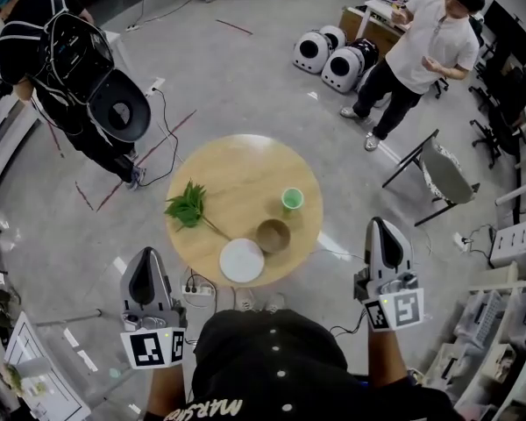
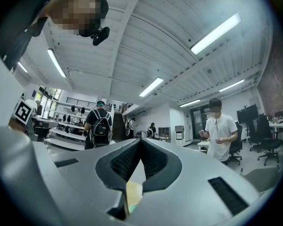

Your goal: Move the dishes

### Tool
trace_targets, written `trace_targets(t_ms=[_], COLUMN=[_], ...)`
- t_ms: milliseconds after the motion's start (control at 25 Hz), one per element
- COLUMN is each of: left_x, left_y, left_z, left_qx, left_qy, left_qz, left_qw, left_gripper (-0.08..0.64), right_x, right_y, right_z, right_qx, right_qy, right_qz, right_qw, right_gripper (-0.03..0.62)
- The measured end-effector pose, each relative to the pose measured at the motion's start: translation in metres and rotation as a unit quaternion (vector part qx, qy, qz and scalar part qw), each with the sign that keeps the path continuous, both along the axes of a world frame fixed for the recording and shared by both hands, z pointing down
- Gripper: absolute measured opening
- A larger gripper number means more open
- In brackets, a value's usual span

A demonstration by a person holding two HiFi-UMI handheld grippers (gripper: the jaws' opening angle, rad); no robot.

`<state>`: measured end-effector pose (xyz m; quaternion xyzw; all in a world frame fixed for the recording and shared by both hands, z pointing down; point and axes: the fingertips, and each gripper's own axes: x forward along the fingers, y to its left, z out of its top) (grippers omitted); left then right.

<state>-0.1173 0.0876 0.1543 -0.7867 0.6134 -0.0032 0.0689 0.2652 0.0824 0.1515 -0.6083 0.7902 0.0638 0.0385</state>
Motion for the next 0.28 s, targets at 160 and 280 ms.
trace_targets(t_ms=[160,280], left_x=[-0.0007,-0.0002], left_y=[0.0003,0.0008], left_z=[-0.0014,-0.0006], left_qx=[0.001,0.002], left_qy=[0.000,0.001], left_qz=[-0.002,-0.001], left_qw=[1.0000,1.0000], left_gripper=[0.017,0.017], right_x=[-0.0032,-0.0060], right_y=[-0.0028,-0.0050], right_z=[-0.0014,-0.0010], right_qx=[0.002,0.002], right_qy=[0.000,-0.001], right_qz=[-0.003,-0.006], right_qw=[1.000,1.000], right_gripper=[-0.006,-0.006])
